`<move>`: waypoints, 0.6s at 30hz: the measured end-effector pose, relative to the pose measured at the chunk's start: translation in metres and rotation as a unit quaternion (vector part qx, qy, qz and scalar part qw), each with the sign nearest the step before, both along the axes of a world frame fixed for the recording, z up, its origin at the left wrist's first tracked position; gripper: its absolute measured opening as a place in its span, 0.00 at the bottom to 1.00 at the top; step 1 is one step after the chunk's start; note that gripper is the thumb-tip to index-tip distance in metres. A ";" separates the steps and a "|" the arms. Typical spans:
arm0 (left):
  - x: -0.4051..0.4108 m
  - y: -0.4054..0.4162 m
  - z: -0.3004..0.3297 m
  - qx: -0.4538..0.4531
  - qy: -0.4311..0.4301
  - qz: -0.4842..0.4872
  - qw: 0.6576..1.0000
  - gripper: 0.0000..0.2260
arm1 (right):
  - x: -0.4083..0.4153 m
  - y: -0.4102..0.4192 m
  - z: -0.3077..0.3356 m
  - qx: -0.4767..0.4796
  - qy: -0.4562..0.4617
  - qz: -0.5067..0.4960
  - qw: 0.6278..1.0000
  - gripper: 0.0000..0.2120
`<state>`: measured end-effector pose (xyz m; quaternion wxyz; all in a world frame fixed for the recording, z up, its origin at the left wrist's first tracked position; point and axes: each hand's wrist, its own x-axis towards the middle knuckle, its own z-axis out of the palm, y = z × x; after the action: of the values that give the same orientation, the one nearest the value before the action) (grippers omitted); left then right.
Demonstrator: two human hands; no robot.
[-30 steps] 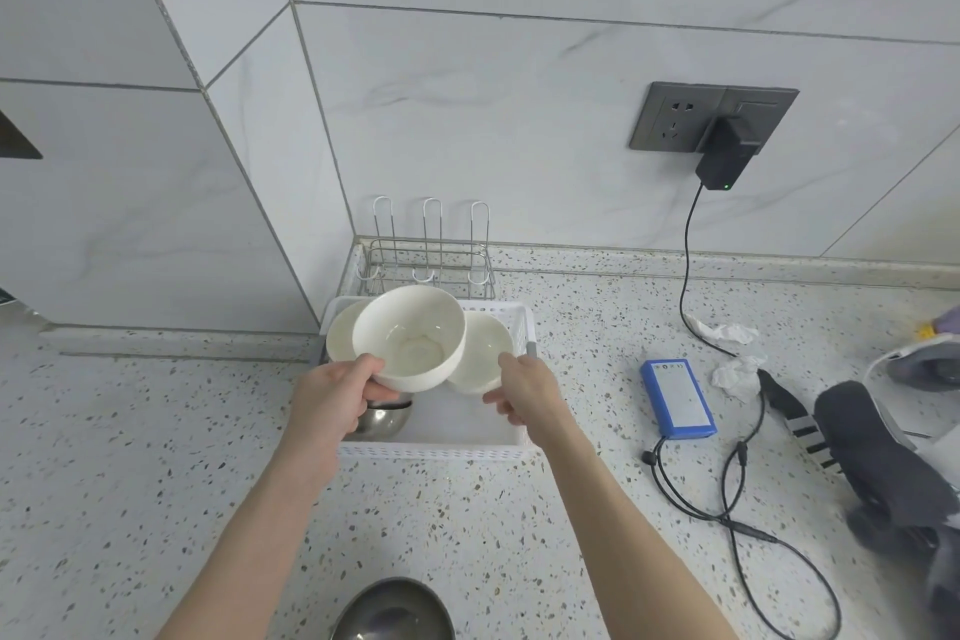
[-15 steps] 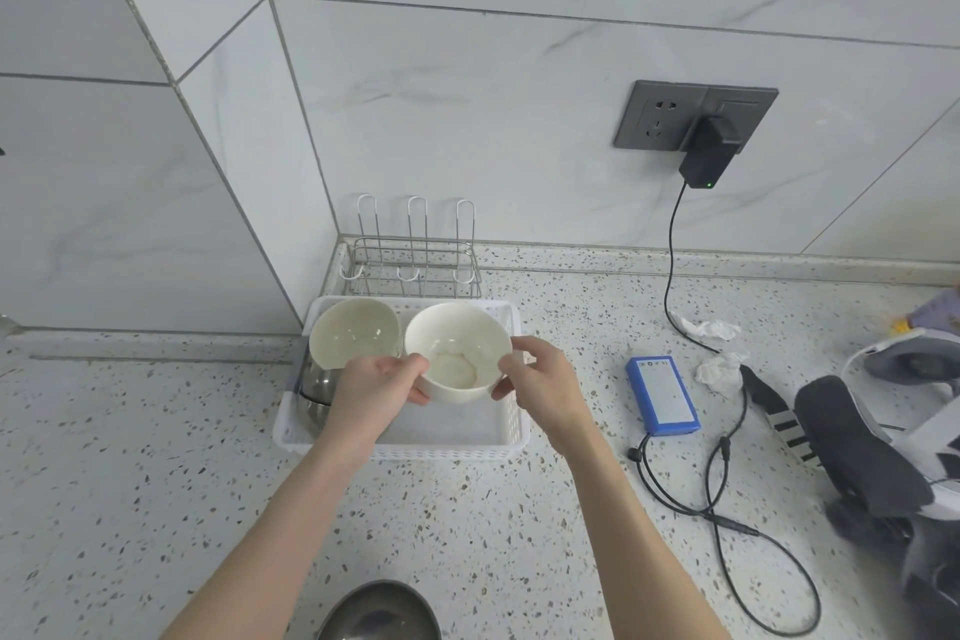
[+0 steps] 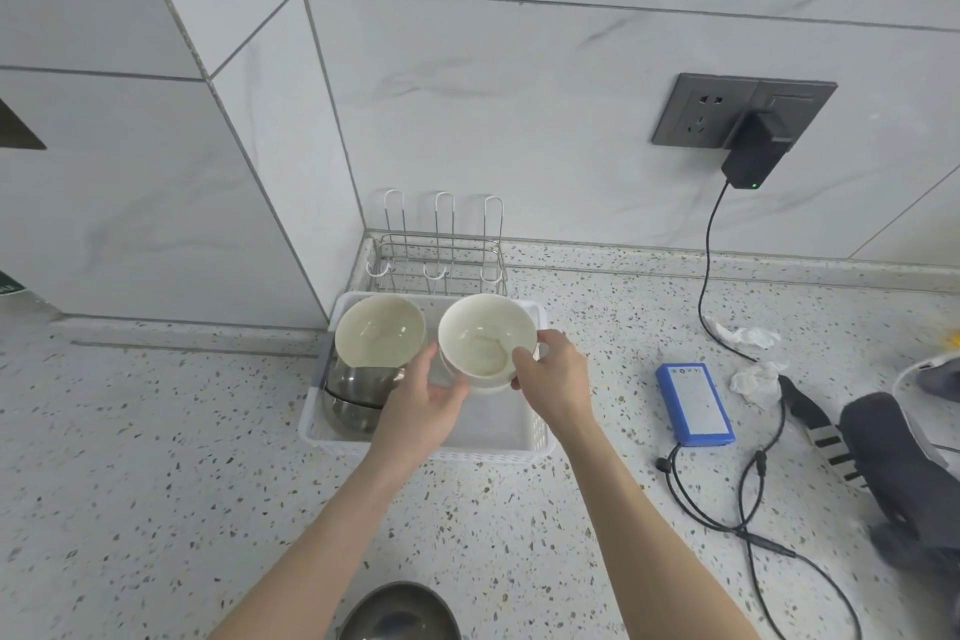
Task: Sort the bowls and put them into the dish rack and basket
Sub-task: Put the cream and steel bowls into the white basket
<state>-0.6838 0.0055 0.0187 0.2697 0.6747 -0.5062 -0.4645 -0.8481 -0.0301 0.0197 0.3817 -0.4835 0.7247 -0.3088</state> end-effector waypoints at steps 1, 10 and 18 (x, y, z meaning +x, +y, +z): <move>-0.001 -0.001 0.000 0.007 0.002 -0.002 1.000 0.29 | 0.001 -0.003 -0.002 0.006 0.007 0.002 1.000 0.17; -0.001 -0.008 0.012 0.070 0.049 -0.028 0.996 0.25 | 0.003 -0.011 -0.014 0.034 0.031 0.023 0.999 0.15; 0.011 -0.001 0.018 0.095 0.071 0.000 0.993 0.21 | 0.003 -0.010 -0.013 0.069 0.025 0.053 0.996 0.21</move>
<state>-0.6731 0.0042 0.0364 0.2400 0.6625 -0.4395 -0.5571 -0.8454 -0.0402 0.0072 0.4113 -0.5011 0.7273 -0.2252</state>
